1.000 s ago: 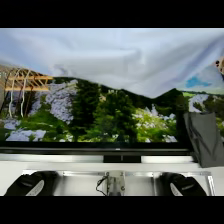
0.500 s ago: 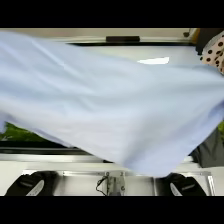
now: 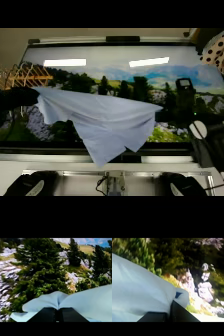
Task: Fold the shirts.
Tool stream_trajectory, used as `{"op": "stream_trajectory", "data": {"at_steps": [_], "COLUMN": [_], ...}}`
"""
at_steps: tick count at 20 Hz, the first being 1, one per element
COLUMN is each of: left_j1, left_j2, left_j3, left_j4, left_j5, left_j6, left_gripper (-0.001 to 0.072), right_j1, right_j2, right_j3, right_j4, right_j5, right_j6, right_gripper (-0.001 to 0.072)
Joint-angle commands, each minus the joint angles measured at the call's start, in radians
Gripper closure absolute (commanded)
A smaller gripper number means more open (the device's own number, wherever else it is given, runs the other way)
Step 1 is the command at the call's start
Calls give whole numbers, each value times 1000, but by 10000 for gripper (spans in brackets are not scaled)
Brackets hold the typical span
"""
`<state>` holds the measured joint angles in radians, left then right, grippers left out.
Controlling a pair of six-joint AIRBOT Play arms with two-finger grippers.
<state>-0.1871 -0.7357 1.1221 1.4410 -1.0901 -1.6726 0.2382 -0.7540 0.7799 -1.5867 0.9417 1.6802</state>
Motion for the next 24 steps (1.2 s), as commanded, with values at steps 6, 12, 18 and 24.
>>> {"op": "stream_trajectory", "data": {"at_steps": [6, 12, 18, 24], "left_j1": [1, 2, 2, 2], "left_j2": [-89, -88, -88, -88], "left_j3": [-135, -135, -135, -135], "left_j4": [-96, -57, -58, -58], "left_j5": [200, 199, 187, 187], "left_j6": [3, 3, 3, 3], "left_gripper": [667, 667, 667, 667], "right_j1": [0, -151, -252, -98], "right_j2": [-389, -320, -269, -274], "right_j3": [71, 228, -63, -282], "right_j4": [-45, 232, 531, 667], "right_j5": [-344, 116, 299, 46], "right_j6": [255, 4, -150, -113], "right_gripper": [82, 73, 73, 73]}}
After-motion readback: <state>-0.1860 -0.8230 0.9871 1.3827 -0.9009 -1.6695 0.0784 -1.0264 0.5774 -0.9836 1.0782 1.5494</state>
